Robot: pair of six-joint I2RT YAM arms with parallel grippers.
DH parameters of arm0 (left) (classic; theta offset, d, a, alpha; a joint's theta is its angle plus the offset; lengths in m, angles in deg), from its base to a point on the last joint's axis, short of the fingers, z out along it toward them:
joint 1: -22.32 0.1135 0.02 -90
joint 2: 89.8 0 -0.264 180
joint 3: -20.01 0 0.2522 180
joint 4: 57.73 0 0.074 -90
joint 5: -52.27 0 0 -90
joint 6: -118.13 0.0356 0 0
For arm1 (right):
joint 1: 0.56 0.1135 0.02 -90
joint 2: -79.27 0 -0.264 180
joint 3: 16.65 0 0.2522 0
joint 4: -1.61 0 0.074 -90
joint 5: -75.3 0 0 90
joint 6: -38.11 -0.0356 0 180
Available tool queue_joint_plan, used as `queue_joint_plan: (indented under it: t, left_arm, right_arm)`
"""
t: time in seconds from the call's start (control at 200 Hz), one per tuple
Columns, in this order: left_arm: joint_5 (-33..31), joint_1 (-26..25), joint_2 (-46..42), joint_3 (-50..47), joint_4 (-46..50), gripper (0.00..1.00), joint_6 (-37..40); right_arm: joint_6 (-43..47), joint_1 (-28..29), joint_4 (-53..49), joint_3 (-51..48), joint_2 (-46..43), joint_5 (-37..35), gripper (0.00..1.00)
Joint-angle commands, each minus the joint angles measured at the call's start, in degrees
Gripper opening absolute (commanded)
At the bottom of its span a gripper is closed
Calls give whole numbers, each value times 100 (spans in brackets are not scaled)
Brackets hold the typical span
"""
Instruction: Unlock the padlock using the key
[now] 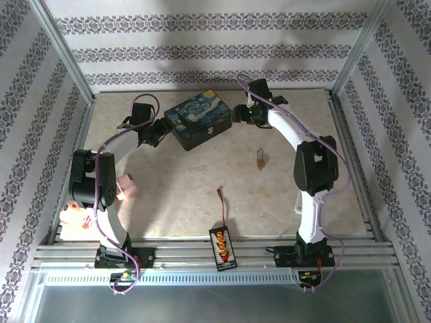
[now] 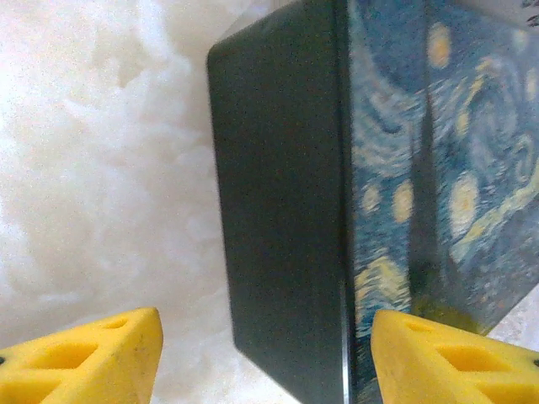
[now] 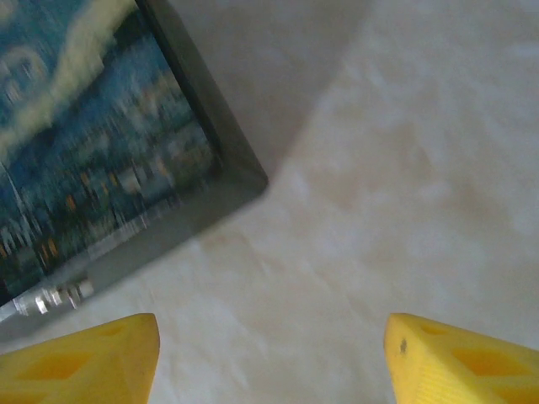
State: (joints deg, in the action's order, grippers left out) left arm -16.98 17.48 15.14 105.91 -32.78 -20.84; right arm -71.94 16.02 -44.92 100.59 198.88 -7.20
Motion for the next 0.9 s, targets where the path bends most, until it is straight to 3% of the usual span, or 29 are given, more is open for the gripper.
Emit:
queue_joint_plan:
  t: [0.0,0.265,0.405,0.675,0.894]
  left_arm:
    - [52,67,163,251,-239,64,-44]
    - [175,69,549,550,-407,58,-19]
    - [352,56,852,736,-486,51,-16]
    - [696,1,1159,950,-557,40,10]
    - [822,-117,1306,1099,-497,38,77]
  right_arm:
    - [-173,-41,225,742,602,451,70]
    - [-342,-41,273,2524,1873,959,70]
    - [-384,-22,-147,3338,2437,1102,64]
    - [-294,43,-12,2502,2160,946,59]
    - [-160,215,165,1703,1636,899,50]
